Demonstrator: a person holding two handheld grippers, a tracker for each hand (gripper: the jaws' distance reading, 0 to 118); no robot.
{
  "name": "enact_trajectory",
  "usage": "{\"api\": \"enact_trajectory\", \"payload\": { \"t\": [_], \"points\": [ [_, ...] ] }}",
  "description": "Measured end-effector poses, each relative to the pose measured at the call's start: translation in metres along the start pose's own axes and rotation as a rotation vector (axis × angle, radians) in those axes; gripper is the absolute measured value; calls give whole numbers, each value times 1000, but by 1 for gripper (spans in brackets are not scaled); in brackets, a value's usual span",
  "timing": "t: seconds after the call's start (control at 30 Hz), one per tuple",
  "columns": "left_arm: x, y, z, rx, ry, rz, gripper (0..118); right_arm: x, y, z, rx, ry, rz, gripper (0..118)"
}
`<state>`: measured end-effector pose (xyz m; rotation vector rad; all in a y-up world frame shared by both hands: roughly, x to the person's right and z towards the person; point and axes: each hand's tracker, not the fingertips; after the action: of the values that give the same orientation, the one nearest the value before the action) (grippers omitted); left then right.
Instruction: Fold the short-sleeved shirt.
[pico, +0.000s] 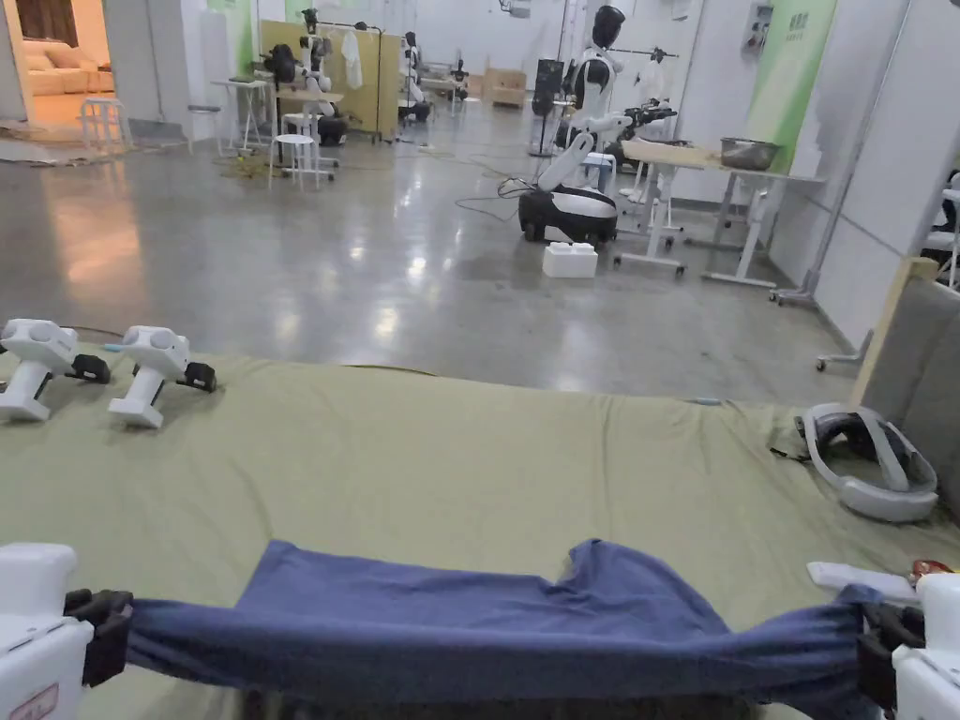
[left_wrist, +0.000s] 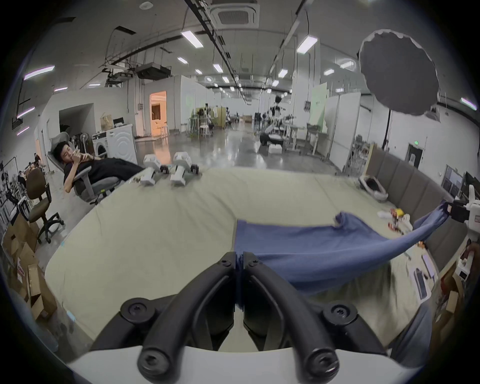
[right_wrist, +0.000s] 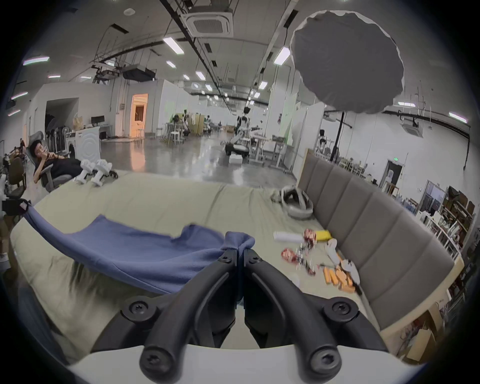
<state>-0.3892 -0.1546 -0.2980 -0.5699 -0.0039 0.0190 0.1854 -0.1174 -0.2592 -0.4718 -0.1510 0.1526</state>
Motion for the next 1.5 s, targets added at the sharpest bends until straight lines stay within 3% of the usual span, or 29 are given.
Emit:
{"api": "enact_trajectory", "payload": {
  "t": [0.4, 0.7, 0.77, 0.83, 0.87, 0.93, 1.27, 1.5],
  "points": [
    [12, -111, -25, -406, -40, -33, 6, -13, -147, -26, -417, 50, 74, 5],
    [22, -141, -53, -539, -10, -71, 7, -17, -188, -57, -574, 74, 57, 6],
    [25, -145, -54, -547, 8, -66, 16, -19, -188, -57, -579, 66, 61, 26],
    [26, -141, -49, -539, 33, -60, 24, -18, -180, -53, -552, 35, 83, 42],
    [25, -136, -46, -527, 39, -47, 41, -17, -174, -51, -522, 18, 81, 62],
    [25, -125, -40, -486, 46, -27, 66, -15, -155, -45, -450, 15, 45, 64],
    [58, -37, -23, 2, -2, 2, 67, -54, -58, -38, 20, 32, -91, 68],
    [101, -22, -14, 231, 33, -46, 66, -100, -32, -28, 281, 3, -102, 65]
  ]
}}
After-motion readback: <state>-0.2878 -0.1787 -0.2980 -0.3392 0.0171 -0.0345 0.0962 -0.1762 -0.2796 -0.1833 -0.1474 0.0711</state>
